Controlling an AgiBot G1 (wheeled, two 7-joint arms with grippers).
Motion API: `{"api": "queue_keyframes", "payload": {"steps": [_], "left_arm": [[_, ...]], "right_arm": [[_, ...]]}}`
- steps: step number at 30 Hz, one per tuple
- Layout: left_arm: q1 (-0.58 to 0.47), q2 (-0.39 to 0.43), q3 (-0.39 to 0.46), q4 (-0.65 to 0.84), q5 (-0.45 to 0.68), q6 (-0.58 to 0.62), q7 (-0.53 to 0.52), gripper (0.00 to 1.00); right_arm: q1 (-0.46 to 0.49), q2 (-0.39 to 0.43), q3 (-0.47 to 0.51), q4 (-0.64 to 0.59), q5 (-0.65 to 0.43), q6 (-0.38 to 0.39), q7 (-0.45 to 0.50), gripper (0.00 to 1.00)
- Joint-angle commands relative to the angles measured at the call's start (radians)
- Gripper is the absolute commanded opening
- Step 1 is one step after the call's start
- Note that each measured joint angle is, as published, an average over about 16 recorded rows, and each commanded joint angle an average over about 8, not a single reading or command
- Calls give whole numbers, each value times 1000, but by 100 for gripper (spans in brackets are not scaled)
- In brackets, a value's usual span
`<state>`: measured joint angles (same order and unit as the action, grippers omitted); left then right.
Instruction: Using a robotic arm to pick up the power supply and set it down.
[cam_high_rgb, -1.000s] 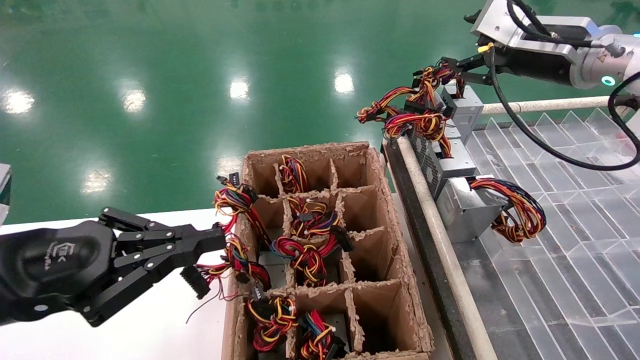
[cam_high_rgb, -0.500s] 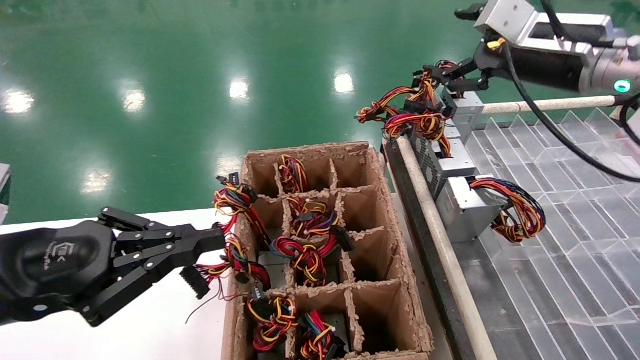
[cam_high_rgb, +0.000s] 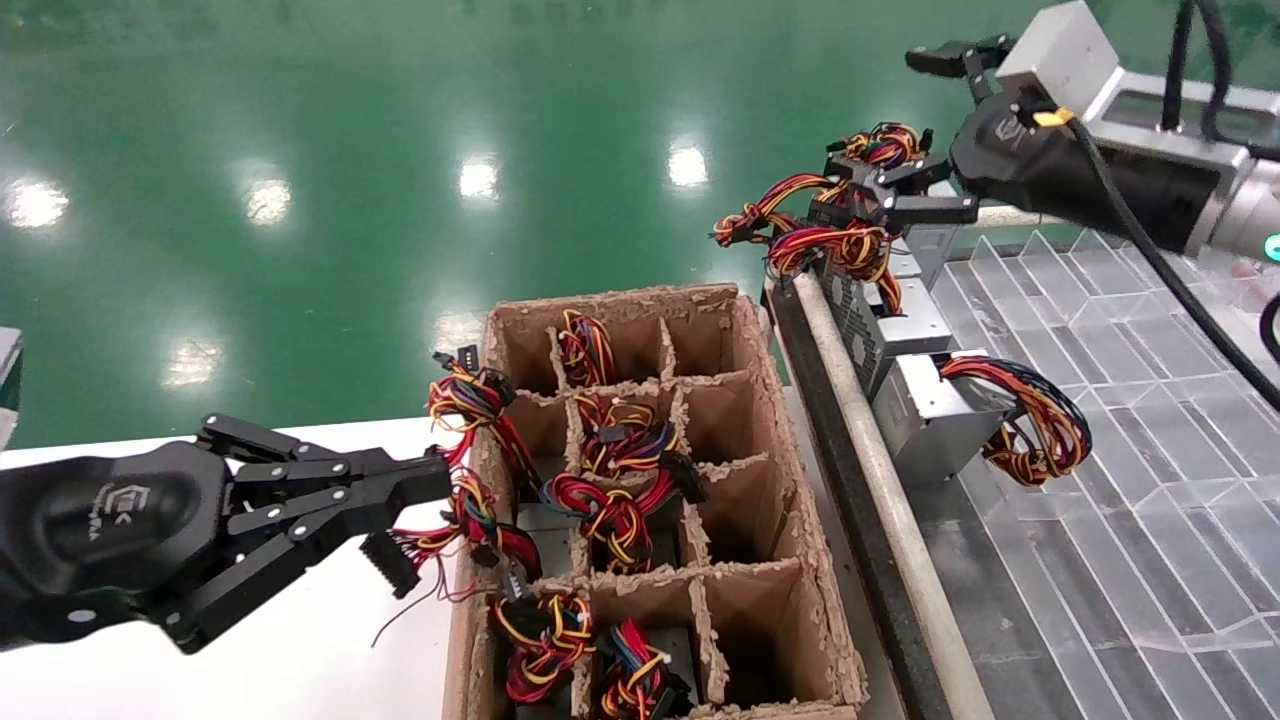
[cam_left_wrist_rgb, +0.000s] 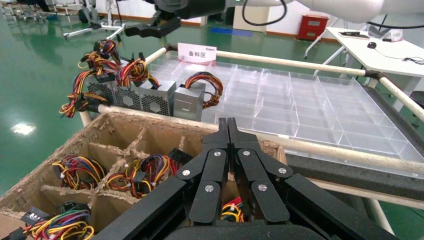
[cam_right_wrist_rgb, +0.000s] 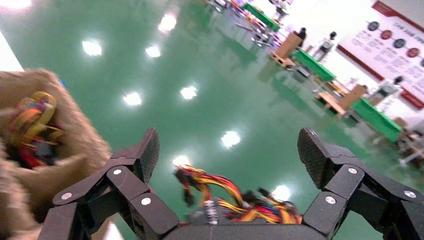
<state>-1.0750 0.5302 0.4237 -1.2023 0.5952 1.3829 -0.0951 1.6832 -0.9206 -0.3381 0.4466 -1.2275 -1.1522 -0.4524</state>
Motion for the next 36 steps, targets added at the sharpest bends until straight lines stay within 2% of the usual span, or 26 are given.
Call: {"api": "queue_keyframes", "payload": {"steps": [1, 36], "left_arm": [[0, 0, 0, 0, 0, 0, 0, 100], [0, 0, 0, 0, 0, 0, 0, 100]], "right_arm": [[-30, 15, 3, 42, 25, -17, 32, 100], [-556, 282, 53, 765, 454, -313, 584, 100]]}}
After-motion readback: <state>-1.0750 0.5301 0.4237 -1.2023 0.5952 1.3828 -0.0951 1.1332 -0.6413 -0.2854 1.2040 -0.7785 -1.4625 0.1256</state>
